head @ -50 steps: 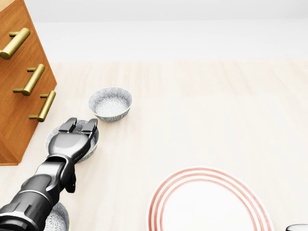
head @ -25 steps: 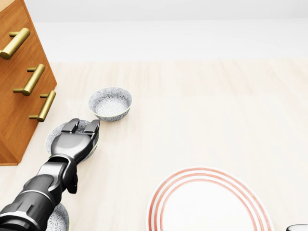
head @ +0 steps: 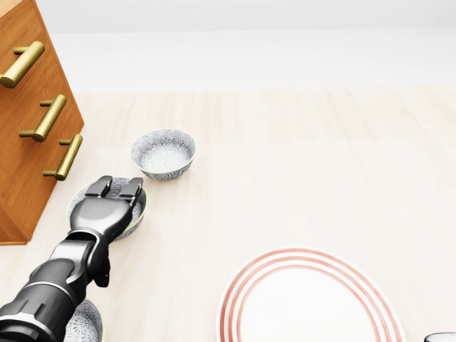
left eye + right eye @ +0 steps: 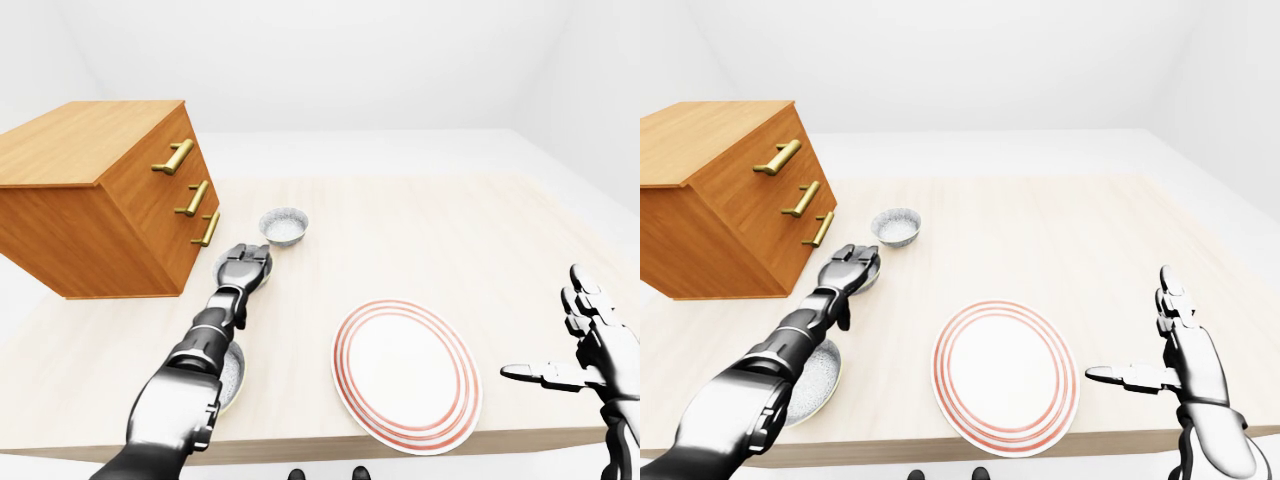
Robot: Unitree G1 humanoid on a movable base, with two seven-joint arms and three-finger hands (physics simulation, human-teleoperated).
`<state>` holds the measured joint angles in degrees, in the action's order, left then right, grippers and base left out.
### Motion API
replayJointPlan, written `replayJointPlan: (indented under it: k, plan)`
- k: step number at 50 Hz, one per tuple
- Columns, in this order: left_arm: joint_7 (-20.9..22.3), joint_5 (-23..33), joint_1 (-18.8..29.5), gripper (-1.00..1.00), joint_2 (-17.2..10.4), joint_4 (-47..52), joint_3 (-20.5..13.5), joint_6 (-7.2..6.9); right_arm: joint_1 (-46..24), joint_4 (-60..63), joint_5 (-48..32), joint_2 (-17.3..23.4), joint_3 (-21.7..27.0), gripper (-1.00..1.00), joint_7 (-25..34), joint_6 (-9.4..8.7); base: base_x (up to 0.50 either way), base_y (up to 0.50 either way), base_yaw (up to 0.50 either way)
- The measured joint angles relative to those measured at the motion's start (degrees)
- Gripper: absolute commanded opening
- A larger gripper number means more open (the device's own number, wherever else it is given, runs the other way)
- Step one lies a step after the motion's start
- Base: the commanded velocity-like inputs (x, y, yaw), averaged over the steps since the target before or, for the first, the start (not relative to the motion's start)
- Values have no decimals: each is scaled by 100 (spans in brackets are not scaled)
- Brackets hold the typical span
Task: Put the bowl in the middle on the plate.
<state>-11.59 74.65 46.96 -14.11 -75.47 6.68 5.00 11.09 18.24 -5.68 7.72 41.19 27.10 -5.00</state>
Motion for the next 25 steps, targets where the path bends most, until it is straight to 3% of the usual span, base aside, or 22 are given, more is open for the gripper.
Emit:
replayJointPlan:
  k: [24, 25]
  plan:
    - [-71, 37, 30, 100, -68, -18, -5, 0, 9, -11, -15, -4, 6, 100, 5, 0, 0, 0, 0]
    - [-73, 41, 33, 94, -69, -19, -5, 0, 9, -12, -14, -4, 7, 100, 5, 0, 0, 0, 0]
